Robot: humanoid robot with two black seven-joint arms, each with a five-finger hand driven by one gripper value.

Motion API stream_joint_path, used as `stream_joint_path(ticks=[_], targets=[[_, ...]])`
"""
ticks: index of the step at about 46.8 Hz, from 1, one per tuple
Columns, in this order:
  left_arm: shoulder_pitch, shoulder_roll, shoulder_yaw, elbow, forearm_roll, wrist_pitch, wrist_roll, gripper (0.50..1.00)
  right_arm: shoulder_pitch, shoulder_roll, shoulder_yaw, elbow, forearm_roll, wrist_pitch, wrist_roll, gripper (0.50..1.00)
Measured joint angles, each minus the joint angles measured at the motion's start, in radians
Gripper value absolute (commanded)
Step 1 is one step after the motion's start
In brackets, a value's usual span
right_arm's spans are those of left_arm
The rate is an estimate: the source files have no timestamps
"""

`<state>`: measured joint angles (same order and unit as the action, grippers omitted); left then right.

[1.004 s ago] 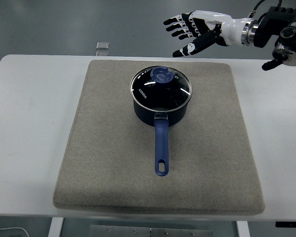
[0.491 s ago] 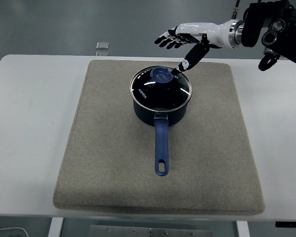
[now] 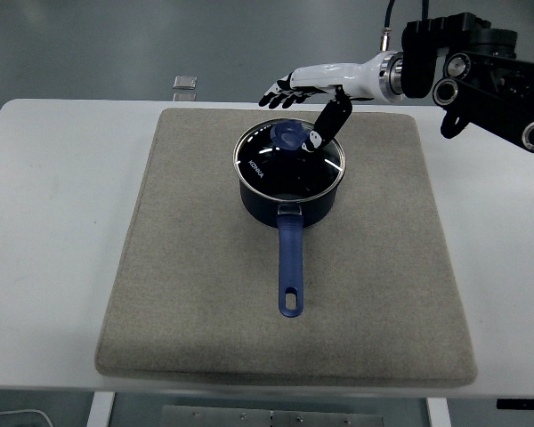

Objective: Lift the pot lid and place it to the right of the pot.

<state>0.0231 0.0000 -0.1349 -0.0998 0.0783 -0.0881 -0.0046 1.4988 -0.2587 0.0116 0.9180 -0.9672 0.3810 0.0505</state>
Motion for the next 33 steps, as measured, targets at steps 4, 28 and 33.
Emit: stream_joint_path(ticks=[4,28,33], targets=[[0.0,0.0,0.0,0.0,0.0,0.0,0.0,1.0,0.0,0.001,-0.004,-0.001,-0.019,-0.001,0.0,0.921],[0.0,0.0,0.0,0.0,0.0,-0.001,0.0,1.0,-0.014,0.016,-0.007,-0.013,-0.069,-0.039,-0.001,0.915],[0.0,0.0,0.0,0.0,0.0,-0.001,0.0,1.0,-0.014,0.018,-0.007,-0.013,-0.079,-0.04,-0.001,0.913]])
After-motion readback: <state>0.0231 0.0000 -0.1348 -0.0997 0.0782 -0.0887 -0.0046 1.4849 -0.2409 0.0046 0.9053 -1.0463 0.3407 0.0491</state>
